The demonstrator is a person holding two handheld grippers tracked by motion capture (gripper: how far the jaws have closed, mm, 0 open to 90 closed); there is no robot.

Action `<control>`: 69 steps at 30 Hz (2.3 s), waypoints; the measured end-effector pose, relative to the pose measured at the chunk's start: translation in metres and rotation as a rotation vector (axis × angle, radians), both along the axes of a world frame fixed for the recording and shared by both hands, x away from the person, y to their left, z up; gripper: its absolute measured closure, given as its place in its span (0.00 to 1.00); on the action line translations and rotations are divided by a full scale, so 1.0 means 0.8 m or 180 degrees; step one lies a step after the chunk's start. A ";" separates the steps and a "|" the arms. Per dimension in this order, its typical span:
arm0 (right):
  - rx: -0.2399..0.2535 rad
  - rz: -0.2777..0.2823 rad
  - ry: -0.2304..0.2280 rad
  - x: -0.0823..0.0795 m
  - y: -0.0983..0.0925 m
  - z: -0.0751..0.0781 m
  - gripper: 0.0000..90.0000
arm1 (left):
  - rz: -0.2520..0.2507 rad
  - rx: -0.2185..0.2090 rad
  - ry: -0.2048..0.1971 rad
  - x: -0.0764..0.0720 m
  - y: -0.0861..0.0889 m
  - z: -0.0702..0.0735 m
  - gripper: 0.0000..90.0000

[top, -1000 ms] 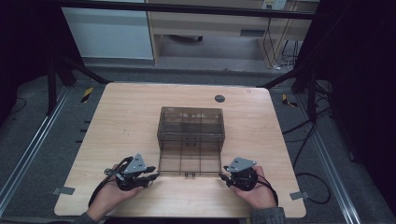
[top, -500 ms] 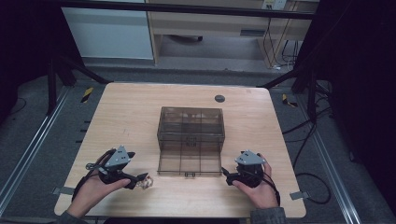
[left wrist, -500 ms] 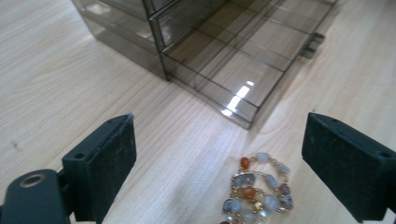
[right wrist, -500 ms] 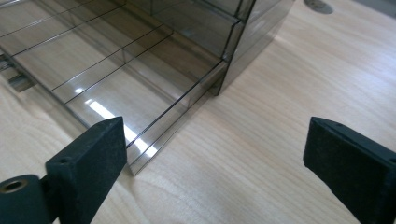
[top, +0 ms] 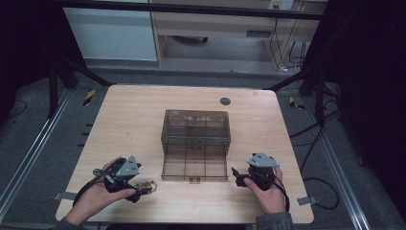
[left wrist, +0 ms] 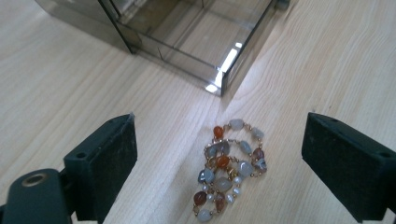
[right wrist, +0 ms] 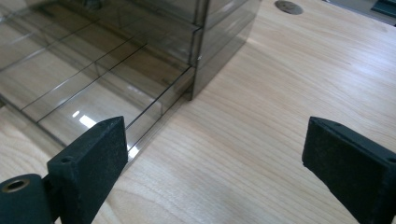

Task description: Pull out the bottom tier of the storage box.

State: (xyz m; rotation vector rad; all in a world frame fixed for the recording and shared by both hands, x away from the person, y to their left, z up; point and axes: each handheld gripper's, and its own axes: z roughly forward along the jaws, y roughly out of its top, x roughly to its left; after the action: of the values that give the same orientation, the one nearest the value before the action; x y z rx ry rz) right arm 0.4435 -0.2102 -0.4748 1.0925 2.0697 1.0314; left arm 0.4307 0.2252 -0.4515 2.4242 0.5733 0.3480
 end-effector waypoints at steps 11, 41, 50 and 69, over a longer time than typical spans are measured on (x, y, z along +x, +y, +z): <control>-0.0014 -0.0050 0.0021 0.003 -0.003 -0.005 0.09 | 0.0059 0.0319 0.0134 0.002 -0.013 -0.020 0.10; 0.0034 -0.0151 0.0075 0.005 -0.003 -0.010 0.13 | 0.0192 0.0252 0.0442 0.007 -0.012 -0.035 0.52; 0.0005 -0.0143 0.0057 0.006 -0.002 -0.012 0.15 | 0.0251 0.0207 0.0484 0.009 -0.006 -0.034 0.84; 0.0020 -0.0135 0.0077 0.005 0.000 -0.011 0.16 | 0.0248 0.0115 0.0378 0.007 0.000 -0.010 0.91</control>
State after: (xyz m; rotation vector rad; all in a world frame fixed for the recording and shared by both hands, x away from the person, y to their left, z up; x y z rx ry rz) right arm 0.4476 -0.2106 -0.4838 1.1525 2.0547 1.0092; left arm 0.4365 0.2252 -0.4597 2.4744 0.7207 0.2497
